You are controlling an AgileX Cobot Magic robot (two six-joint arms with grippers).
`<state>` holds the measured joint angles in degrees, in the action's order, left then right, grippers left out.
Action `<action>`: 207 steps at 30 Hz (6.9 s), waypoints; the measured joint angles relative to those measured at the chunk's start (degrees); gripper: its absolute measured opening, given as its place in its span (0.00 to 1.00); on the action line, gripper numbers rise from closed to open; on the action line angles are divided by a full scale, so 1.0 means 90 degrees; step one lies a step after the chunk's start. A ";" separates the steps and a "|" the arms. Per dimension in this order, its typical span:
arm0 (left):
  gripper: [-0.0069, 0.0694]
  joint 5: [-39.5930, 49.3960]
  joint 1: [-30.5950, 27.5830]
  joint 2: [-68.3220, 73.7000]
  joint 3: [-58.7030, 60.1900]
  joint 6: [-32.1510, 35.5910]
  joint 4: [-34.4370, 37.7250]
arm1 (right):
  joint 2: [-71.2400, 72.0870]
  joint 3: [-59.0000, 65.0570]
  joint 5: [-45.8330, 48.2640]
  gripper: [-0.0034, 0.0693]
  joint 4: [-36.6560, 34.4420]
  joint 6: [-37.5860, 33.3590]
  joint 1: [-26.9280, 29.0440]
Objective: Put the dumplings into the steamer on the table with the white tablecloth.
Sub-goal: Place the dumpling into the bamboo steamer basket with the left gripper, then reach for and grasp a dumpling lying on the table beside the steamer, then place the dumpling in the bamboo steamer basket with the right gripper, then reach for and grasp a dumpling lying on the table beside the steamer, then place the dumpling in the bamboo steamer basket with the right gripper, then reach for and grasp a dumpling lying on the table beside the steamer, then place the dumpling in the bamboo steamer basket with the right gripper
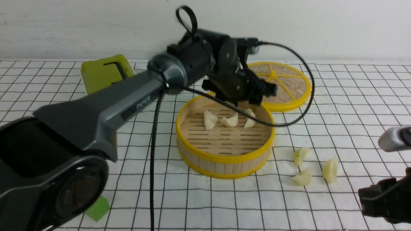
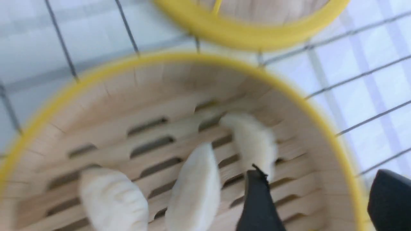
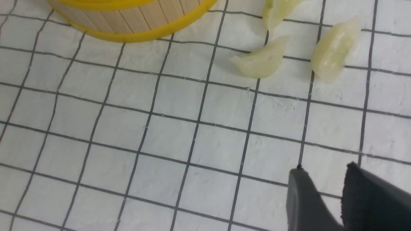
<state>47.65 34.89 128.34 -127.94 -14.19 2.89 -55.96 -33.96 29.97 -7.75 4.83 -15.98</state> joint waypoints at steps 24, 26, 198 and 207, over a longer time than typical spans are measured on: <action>0.08 0.2066 0.0000 -0.5836 0.4573 0.0433 -0.1355 | -0.4601 -0.2392 -0.0940 0.58 -0.0102 0.0225 0.0935; 0.08 0.1703 0.0000 -0.6256 0.5422 0.0288 -0.1578 | -0.4916 -0.2412 -0.1133 0.58 0.0036 0.0225 0.0935; 0.16 -0.1522 0.0000 -1.0757 1.1369 -0.5854 -0.6481 | -0.5052 -0.2956 -0.0358 0.29 0.1427 0.2175 -0.0291; 0.16 -0.1516 0.0000 -1.0757 1.1369 -0.5854 -0.6544 | -0.4422 -0.3702 0.0121 0.29 0.1309 0.1384 -0.0291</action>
<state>34.00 34.89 31.53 -25.62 -66.87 -56.01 -95.75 -67.28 31.06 4.03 17.28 -18.60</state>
